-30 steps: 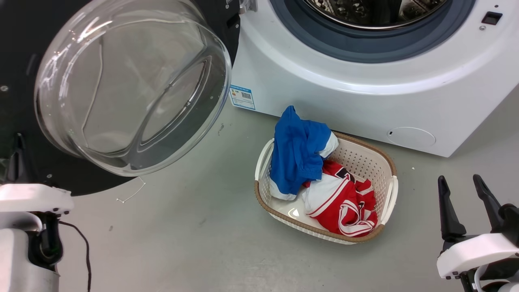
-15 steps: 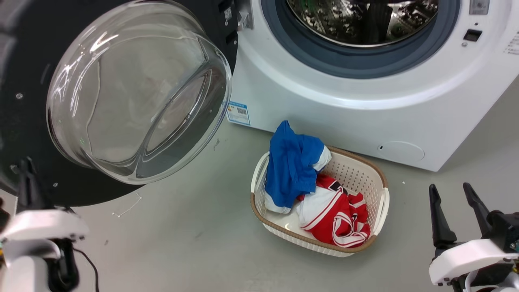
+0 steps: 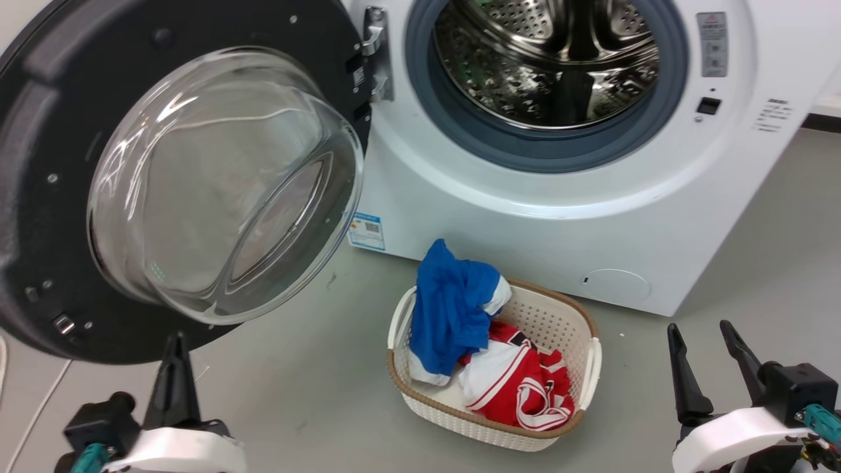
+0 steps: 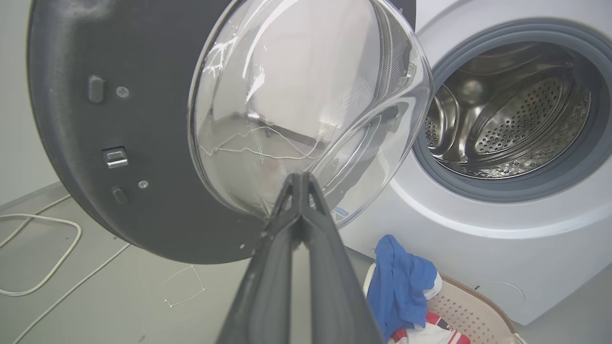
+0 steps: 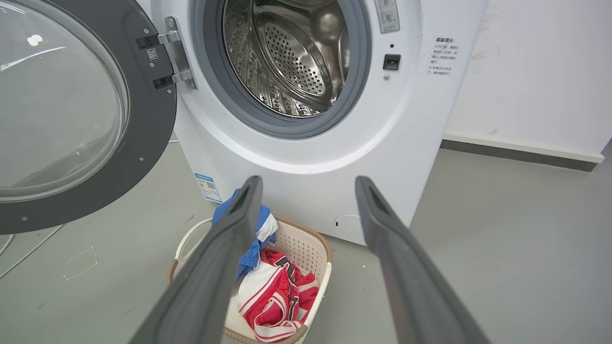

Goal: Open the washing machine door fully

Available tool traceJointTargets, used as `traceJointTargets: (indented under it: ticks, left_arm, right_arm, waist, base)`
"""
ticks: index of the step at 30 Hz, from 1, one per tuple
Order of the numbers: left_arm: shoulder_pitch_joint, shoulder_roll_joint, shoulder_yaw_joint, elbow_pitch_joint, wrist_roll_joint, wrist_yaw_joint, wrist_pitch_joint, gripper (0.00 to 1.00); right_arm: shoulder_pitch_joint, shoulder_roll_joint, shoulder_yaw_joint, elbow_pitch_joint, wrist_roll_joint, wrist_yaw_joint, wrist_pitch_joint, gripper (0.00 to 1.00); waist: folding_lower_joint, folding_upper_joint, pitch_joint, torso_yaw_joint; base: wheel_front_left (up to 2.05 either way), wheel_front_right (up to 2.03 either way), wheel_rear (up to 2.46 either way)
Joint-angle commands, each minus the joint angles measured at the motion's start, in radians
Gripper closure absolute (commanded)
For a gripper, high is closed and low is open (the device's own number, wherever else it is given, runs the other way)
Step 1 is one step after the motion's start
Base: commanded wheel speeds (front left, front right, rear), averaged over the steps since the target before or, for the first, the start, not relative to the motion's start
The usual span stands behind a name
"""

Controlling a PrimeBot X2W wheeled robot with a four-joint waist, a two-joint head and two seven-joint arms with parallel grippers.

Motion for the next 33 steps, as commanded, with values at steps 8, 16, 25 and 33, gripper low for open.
traceJointTargets:
  ticks: [8, 16, 25, 33]
  left_arm:
    - [0.011, -0.027, -0.096, -0.036, 0.031, -0.024, 0.018, 0.65]
    - [-0.044, -0.03, -0.161, 0.005, 0.075, -0.026, 0.014, 0.0]
    - [-0.07, -0.014, -0.177, 0.05, 0.128, 0.011, -0.001, 0.0]
    - [-0.049, -0.017, -0.176, 0.059, 0.128, 0.023, -0.014, 0.0]
  right_arm:
    - [-0.015, 0.008, 0.024, 0.013, -0.01, 0.0, -0.013, 0.0]
    - [-0.049, 0.01, 0.052, 0.039, -0.003, 0.0, -0.031, 0.0]
    - [-0.068, 0.009, 0.076, 0.06, -0.004, 0.0, -0.05, 0.0]
    - [-0.052, 0.005, 0.089, 0.055, -0.005, 0.0, -0.059, 0.0]
  waist:
    - [0.0001, -0.0001, -0.016, -0.106]
    - [0.0001, -0.0001, -0.007, -0.224]
    - [0.0001, -0.0001, -0.01, -0.31]
    - [0.0001, -0.0001, -0.028, -0.333]
  base:
    - [0.0, 0.0, 0.0]
    - [0.0, 0.0, 0.0]
    - [0.0, 0.0, 0.0]
    - [0.0, 0.0, 0.0]
